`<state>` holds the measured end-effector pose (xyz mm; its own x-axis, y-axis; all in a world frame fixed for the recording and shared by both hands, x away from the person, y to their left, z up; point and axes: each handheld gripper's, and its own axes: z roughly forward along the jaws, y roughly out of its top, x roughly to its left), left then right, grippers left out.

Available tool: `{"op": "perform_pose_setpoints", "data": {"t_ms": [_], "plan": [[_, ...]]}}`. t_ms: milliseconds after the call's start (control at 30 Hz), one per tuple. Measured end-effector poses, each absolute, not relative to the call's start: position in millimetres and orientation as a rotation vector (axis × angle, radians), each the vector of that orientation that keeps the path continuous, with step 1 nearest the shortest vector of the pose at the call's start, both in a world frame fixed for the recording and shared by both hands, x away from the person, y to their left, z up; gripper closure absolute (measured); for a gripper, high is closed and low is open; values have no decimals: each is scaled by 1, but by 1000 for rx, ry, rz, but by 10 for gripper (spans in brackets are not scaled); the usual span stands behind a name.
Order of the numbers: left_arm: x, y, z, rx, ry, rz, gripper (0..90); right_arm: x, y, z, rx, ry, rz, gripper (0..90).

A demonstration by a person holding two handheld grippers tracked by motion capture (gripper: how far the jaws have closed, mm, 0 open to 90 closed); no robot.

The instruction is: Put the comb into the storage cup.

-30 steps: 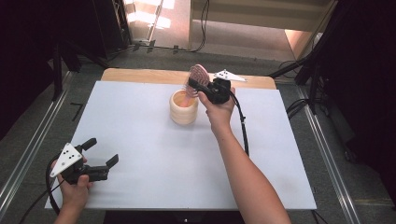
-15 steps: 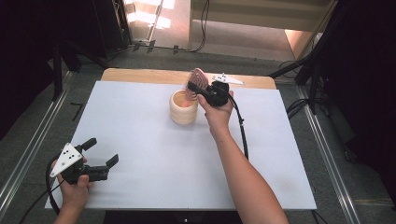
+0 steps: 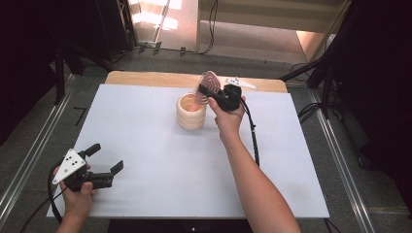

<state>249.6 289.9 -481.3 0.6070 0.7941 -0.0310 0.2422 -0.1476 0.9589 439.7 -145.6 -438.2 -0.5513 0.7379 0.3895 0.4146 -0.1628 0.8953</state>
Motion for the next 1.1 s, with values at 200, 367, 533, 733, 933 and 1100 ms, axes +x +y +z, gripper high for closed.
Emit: {"op": "perform_pose_setpoints", "data": {"t_ms": [200,367,533,733,933,1100], "plan": [[249,289,-481,1694,864,604,1,439,-150,-438,1341,1833,1722,523],[250,290,-481,1696,864,606,0,436,-155,-436,1331,1839,1696,387],[249,289,-481,1692,861,607,1,432,-160,-434,1299,1855,1678,257],[249,289,-481,1692,860,608,1,423,-166,-433,1218,1907,1657,73],[249,289,-481,1693,859,610,1,414,-173,-431,1179,1912,1674,0],[249,289,-481,1691,859,614,1,407,-179,-433,1160,1913,1667,0]]}}
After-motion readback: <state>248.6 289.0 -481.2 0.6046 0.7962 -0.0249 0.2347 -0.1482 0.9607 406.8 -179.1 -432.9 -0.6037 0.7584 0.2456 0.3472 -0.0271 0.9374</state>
